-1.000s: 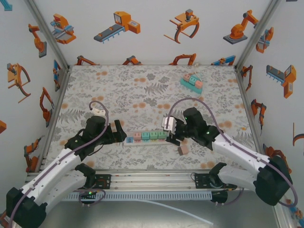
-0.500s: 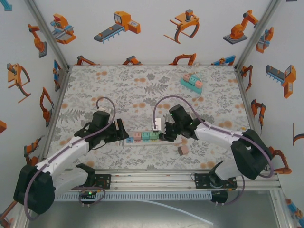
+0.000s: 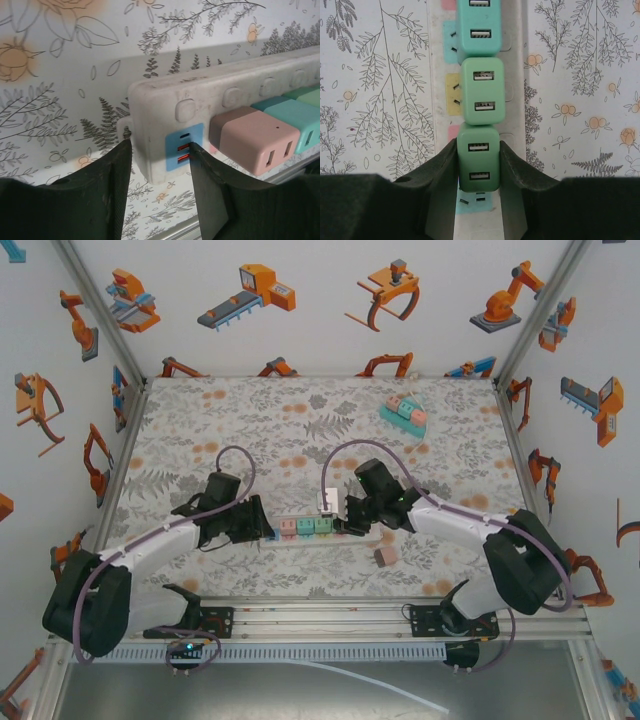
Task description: Pull the plug off the socket
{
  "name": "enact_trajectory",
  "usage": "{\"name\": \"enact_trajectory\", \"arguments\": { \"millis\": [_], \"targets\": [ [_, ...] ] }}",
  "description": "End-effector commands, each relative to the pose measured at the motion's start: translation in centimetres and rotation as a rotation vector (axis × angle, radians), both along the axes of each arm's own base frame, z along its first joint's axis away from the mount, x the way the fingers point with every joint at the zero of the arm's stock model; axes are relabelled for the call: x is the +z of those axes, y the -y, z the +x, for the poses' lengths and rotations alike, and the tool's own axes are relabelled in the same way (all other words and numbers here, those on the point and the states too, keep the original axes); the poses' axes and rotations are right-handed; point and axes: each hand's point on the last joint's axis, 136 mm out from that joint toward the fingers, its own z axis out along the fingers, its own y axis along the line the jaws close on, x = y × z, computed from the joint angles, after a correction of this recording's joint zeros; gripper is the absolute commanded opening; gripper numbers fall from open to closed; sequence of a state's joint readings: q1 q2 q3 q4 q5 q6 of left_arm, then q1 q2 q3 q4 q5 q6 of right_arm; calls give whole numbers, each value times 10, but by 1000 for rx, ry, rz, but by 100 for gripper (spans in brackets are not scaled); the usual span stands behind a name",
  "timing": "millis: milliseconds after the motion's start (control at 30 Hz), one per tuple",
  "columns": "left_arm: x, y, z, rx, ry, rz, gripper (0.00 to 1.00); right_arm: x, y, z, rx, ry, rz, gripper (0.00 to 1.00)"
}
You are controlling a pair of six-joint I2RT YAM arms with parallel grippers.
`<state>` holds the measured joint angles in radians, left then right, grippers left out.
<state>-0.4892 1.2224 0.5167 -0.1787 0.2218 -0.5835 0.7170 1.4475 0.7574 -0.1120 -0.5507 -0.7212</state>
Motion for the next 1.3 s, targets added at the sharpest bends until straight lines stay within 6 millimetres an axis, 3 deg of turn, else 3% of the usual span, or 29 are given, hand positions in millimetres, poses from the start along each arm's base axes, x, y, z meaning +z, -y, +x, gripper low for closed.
{"name": "enact_trajectory", "arguments": {
  "millis": [0,333,1000,1267],
  "targets": [
    [-17,-6,-9,-5,-60,50,45,23,-17,3,26,0,75,25],
    [-41,-30,-24,20,-115,208,43,42,-23,10,-10,-13,110,22],
    [-43,-35,-22,31,-115,284,40,66,-13,17,-75,9,170,19],
    [-38,-30,-21,31,-107,251,40,79,0,19,-134,14,202,17]
  ]
}}
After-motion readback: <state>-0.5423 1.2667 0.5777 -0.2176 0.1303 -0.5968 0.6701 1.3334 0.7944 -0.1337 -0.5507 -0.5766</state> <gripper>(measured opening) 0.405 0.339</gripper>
